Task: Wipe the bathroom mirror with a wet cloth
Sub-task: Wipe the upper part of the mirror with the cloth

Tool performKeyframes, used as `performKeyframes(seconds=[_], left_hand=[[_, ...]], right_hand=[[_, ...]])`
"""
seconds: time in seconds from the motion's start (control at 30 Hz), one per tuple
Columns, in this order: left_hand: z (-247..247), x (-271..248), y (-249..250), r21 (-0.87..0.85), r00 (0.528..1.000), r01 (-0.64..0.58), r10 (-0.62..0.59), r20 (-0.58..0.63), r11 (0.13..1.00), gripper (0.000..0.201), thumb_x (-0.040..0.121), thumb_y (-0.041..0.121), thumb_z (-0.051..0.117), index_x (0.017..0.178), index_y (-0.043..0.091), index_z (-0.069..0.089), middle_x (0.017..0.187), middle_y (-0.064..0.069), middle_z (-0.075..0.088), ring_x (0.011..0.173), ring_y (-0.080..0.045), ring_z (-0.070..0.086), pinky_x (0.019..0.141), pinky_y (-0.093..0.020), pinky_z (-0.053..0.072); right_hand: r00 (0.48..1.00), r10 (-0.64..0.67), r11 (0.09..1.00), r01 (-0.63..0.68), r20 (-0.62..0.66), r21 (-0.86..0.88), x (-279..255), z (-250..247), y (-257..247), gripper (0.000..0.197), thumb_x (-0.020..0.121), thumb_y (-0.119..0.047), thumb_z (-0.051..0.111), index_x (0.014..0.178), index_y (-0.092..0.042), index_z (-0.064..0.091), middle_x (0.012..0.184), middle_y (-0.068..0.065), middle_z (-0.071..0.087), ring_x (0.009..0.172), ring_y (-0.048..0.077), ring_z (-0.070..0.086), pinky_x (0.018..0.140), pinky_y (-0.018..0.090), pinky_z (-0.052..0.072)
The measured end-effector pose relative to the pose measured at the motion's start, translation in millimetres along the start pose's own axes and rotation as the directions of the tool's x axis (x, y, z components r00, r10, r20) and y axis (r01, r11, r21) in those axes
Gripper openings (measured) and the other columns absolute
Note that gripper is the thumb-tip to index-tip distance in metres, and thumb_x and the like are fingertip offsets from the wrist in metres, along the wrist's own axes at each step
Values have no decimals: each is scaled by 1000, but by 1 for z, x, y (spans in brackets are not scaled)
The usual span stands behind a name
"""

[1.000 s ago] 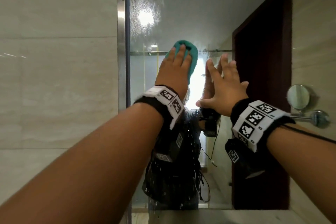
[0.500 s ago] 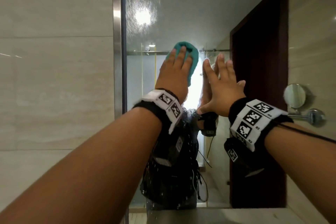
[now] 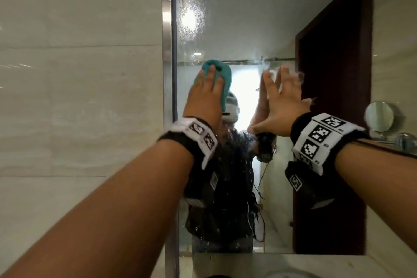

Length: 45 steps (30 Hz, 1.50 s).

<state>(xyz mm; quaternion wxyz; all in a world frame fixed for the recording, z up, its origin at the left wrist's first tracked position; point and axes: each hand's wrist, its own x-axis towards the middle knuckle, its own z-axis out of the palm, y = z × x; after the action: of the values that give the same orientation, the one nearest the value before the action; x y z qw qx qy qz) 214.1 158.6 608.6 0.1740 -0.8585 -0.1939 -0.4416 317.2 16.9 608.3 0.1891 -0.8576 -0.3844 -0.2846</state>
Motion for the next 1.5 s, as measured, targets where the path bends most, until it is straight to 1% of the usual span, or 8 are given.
performKeyframes(seconds=[0.17,0.3,0.57,0.83,1.0,1.13,1.3,1.5], left_hand=[[25,-43,-14,-75,998,54,-56,-20,996,81,89,16,59,151,13,7,158,-7,-10,145,-27,-10,119,-40,1],[49,-95,-15,79,990,-59,48,130,995,71,95,18,48,151,13,4,157,-9,-14,144,-27,-16,119,-39,-4],[-8,0,-22,-78,979,205,-204,19,976,84,89,13,59,150,8,0,157,-13,-13,144,-31,-11,116,-36,-3],[55,-74,12,121,988,-86,69,137,989,77,95,24,47,150,12,-6,156,-11,-20,142,-30,-21,118,-45,2],[0,-1,16,106,998,-42,47,-43,993,84,85,31,65,149,12,14,158,-10,6,145,-26,4,119,-38,6],[7,-22,28,-137,994,-103,98,-43,985,73,84,14,66,146,13,26,155,-8,21,142,-23,20,115,-28,14],[33,-56,37,-121,979,-191,198,48,974,84,91,11,55,150,25,-3,159,-6,6,146,-20,4,119,-31,7],[1,13,31,-108,999,-24,21,-26,994,84,91,15,57,151,18,-1,158,-10,-3,146,-25,-3,115,-31,-2]], right_hand=[[1000,9,1000,-9,-18,16,1,7,-2,141,55,-54,82,141,-34,-27,146,1,-40,138,28,-29,104,68,6],[1000,13,1000,-13,-15,22,0,7,-4,141,55,-54,83,142,-34,-26,147,1,-39,137,28,-30,103,69,6],[1000,18,999,-17,-23,43,1,7,-2,142,53,-53,83,142,-35,-26,147,-1,-39,137,26,-30,103,68,7],[999,16,999,-15,-36,30,1,8,-3,141,55,-52,84,142,-33,-26,147,1,-39,137,28,-30,103,70,8],[999,21,999,-20,-44,42,1,9,-3,141,55,-51,84,143,-33,-25,148,1,-38,137,27,-30,104,69,6],[998,15,998,-11,-53,69,0,9,-1,137,58,-48,84,144,-34,-22,148,0,-38,138,26,-30,104,68,4],[997,-30,997,35,-74,73,-3,7,6,125,66,-43,80,146,-32,-16,150,0,-34,140,24,-26,107,65,6],[995,12,995,-2,-97,99,-9,12,37,130,60,-42,84,145,-40,-14,151,-6,-32,140,20,-24,110,62,7]])
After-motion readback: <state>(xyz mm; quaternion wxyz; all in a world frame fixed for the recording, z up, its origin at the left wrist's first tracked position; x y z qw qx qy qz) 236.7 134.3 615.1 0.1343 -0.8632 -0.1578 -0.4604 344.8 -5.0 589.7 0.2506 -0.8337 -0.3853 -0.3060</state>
